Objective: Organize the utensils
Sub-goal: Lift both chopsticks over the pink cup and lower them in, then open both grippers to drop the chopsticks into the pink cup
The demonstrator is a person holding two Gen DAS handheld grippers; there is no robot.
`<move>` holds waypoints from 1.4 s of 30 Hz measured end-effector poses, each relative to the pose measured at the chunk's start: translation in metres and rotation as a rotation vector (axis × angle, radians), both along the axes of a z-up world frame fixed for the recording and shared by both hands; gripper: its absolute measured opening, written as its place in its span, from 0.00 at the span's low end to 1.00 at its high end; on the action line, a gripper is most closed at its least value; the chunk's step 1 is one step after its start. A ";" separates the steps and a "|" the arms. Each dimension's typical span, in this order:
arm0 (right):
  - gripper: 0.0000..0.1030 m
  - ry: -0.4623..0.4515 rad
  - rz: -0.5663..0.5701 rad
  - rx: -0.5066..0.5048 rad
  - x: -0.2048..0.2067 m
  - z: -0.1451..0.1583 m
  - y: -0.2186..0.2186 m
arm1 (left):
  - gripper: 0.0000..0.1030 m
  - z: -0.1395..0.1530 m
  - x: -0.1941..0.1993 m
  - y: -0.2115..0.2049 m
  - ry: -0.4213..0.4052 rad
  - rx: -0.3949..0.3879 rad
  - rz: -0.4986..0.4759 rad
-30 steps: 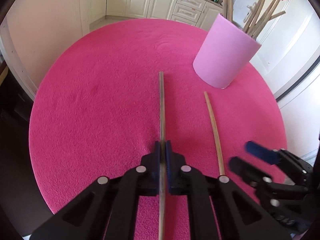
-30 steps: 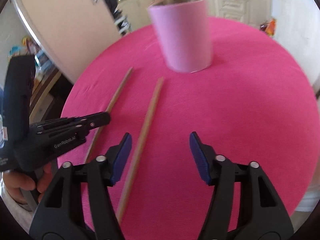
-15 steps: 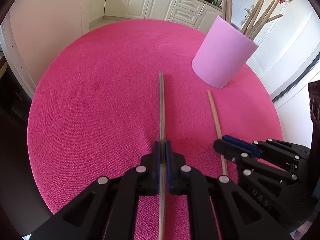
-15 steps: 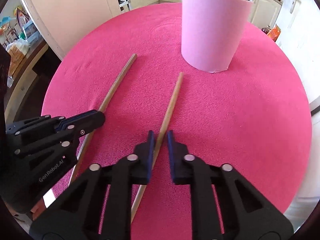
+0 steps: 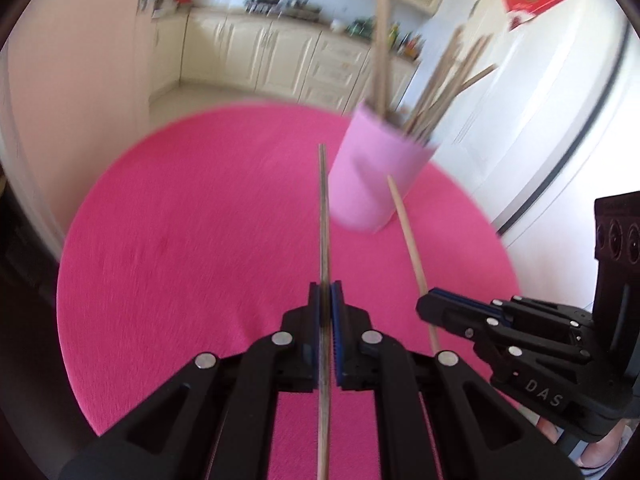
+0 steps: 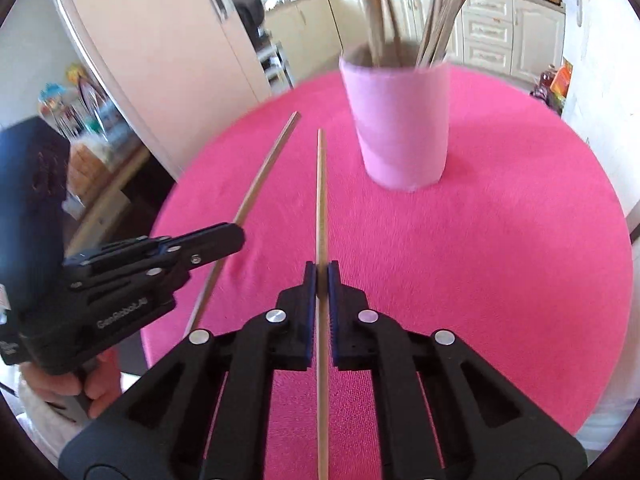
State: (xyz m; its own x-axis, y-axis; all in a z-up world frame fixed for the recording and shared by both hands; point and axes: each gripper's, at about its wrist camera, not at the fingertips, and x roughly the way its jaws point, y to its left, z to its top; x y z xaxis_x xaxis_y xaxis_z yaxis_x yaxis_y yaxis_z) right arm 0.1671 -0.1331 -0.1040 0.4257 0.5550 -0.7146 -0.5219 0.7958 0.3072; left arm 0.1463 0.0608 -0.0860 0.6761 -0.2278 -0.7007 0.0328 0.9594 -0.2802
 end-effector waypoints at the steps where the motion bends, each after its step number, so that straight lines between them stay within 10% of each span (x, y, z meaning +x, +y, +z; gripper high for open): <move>1: 0.06 -0.013 -0.003 0.027 0.000 0.005 -0.005 | 0.06 0.005 -0.001 -0.003 -0.036 0.004 -0.005; 19: 0.06 -0.464 -0.169 0.270 0.015 0.095 -0.050 | 0.06 0.072 0.038 -0.043 -0.622 -0.082 0.030; 42: 0.06 -0.729 -0.249 0.430 0.084 0.095 -0.042 | 0.06 0.081 0.109 -0.030 -0.881 -0.098 0.178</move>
